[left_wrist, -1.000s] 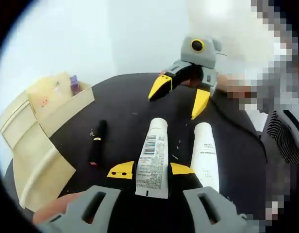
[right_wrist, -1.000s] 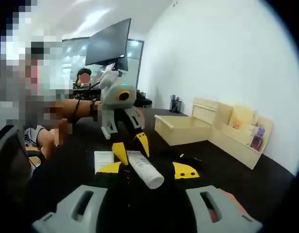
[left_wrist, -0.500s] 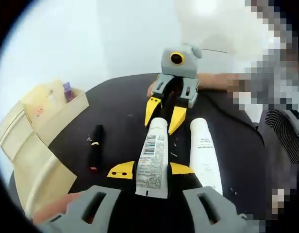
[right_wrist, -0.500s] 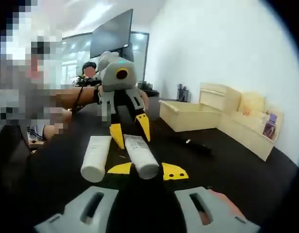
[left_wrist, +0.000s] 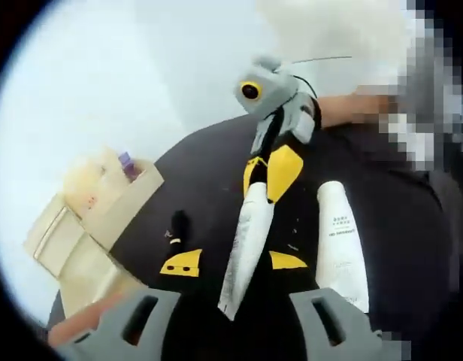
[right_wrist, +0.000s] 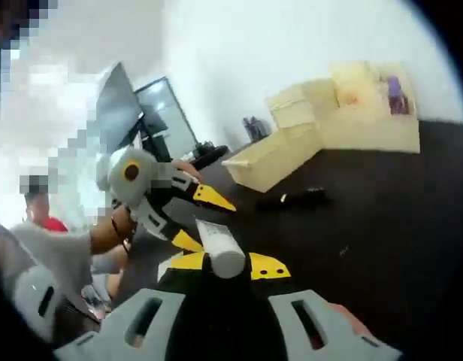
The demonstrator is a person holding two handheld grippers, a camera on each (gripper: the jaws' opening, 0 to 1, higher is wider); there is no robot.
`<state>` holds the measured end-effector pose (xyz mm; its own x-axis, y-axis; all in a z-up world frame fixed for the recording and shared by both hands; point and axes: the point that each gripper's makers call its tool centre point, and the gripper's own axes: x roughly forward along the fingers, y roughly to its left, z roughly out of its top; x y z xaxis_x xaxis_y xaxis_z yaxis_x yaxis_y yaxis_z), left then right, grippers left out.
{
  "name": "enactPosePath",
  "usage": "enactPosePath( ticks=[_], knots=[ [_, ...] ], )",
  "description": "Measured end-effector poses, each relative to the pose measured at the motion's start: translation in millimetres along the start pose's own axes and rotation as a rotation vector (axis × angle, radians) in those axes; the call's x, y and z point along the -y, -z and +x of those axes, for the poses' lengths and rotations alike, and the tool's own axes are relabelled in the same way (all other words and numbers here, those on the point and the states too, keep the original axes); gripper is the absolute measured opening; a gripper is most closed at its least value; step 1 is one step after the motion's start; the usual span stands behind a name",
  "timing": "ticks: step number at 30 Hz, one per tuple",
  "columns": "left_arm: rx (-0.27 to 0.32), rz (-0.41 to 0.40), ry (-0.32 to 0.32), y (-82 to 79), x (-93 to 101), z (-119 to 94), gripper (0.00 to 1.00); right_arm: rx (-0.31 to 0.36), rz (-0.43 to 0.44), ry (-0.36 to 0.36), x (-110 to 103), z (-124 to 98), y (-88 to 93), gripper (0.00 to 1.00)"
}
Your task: Open the drawer, pick up the cosmetic bottles from the table one by one, place them into the drawer, release the gripper, close the drawer, and move the gripper away
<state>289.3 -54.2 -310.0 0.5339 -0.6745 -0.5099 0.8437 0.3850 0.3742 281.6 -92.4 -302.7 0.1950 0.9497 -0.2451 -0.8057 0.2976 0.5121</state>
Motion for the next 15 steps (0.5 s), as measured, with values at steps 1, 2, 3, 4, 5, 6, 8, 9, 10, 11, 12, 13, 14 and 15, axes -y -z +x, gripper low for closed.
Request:
enactPosePath(
  ticks=[1,2,3,4,5,6,8,9,10,11,12,13,14,15],
  knots=[
    [-0.005,0.011,0.003,-0.4,1.7,1,0.30,-0.011,0.035,0.000,0,-1,1.4,0.15],
    [-0.018,0.032,0.009,0.2,4.3,4,0.30,-0.003,0.037,-0.005,1,-2,-0.8,0.15],
    [-0.029,0.047,0.011,1.0,6.1,5,0.28,-0.003,0.039,-0.015,-1,-3,-1.0,0.15],
    [-0.033,0.057,0.014,0.8,7.7,6,0.26,-0.008,0.048,-0.019,-2,-4,-1.0,0.15],
    [-0.033,0.060,0.013,0.0,8.4,7,0.24,-0.008,0.050,-0.018,-2,-4,-1.0,0.15],
    [-0.036,0.066,0.014,-0.3,8.9,7,0.20,-0.008,0.050,-0.019,-1,-5,-3.0,0.15],
    [-0.043,0.076,0.020,-0.5,10.7,7,0.16,-0.007,0.042,-0.018,1,-6,-4.6,0.15],
    [-0.046,0.081,0.024,-0.3,12.2,7,0.14,-0.004,0.039,-0.018,0,-6,-5.2,0.15],
    [-0.051,0.094,0.024,0.0,13.0,7,0.14,0.000,0.025,-0.022,0,-7,-6.7,0.16],
    [-0.051,0.100,0.023,-0.3,13.1,6,0.13,0.028,-0.036,-0.028,0,-8,-12.1,0.16],
    [-0.050,0.101,0.019,-0.6,12.0,5,0.12,0.045,-0.090,-0.029,-3,-8,-12.8,0.16],
    [-0.046,0.097,0.021,-1.7,11.3,3,0.12,0.049,-0.149,-0.030,-6,-8,-13.5,0.16],
    [-0.035,0.073,0.035,-3.3,12.4,2,0.12,0.064,-0.222,-0.024,-8,-8,-16.7,0.16],
    [-0.020,0.047,0.047,-4.9,12.3,0,0.11,0.084,-0.288,-0.012,-9,-9,-20.5,0.17]
  ],
)
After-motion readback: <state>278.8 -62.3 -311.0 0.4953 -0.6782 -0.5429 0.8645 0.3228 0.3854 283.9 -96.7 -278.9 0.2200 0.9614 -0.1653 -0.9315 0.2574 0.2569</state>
